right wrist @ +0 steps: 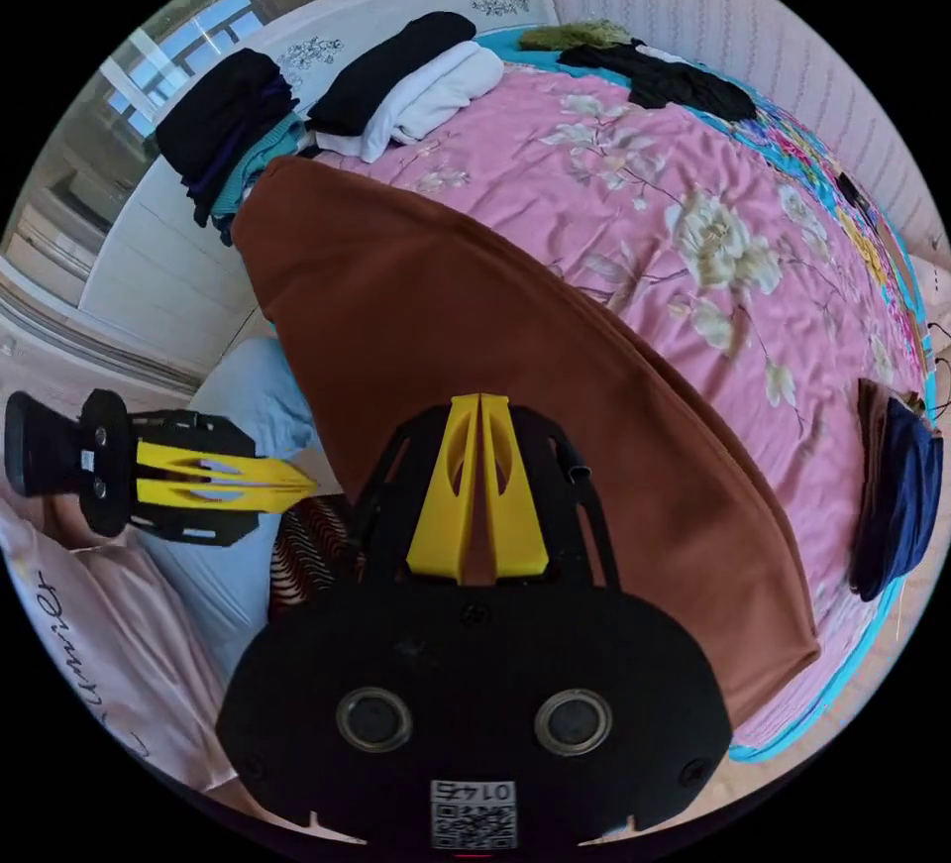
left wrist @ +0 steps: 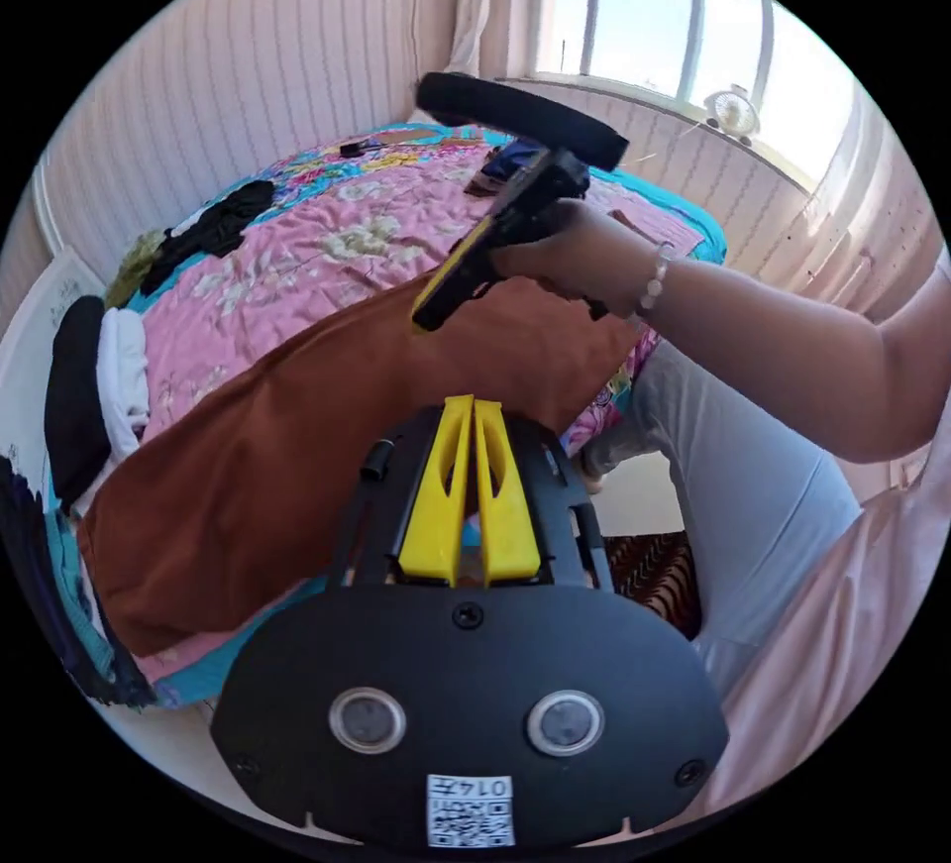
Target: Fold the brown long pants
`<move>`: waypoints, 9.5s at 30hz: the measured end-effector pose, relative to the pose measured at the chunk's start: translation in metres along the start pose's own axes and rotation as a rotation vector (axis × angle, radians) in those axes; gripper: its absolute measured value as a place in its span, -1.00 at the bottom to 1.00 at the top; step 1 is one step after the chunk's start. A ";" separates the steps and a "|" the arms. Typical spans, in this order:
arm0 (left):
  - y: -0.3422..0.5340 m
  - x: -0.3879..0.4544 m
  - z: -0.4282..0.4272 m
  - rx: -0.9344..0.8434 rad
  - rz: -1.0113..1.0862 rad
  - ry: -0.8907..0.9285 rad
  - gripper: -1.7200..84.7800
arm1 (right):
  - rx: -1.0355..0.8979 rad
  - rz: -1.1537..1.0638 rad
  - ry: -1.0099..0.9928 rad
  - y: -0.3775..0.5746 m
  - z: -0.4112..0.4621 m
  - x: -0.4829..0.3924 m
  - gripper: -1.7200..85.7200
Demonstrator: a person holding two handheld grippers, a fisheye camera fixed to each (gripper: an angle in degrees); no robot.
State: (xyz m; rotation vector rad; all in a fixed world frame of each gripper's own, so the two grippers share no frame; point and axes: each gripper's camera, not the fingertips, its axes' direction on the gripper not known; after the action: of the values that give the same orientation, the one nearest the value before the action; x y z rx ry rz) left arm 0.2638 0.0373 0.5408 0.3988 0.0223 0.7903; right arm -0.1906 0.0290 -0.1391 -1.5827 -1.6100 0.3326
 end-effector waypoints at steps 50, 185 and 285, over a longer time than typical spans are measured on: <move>-0.295 0.150 0.113 -0.088 0.387 0.234 -0.81 | 0.674 1.059 0.023 0.478 -0.075 0.244 -0.66; 0.319 -0.411 -0.510 0.687 -1.291 0.133 -0.86 | -0.163 -0.752 -0.232 -0.431 -0.029 -0.404 -0.85; 0.040 -0.221 -0.401 0.483 -0.473 0.160 -0.98 | 0.553 0.201 -0.846 0.041 -0.131 0.130 -0.83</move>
State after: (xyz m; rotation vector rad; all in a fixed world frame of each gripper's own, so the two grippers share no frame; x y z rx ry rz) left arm 0.0132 0.0454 0.1557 0.7527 0.4484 0.3376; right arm -0.0519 0.1088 -0.0386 -1.2117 -1.7119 1.5736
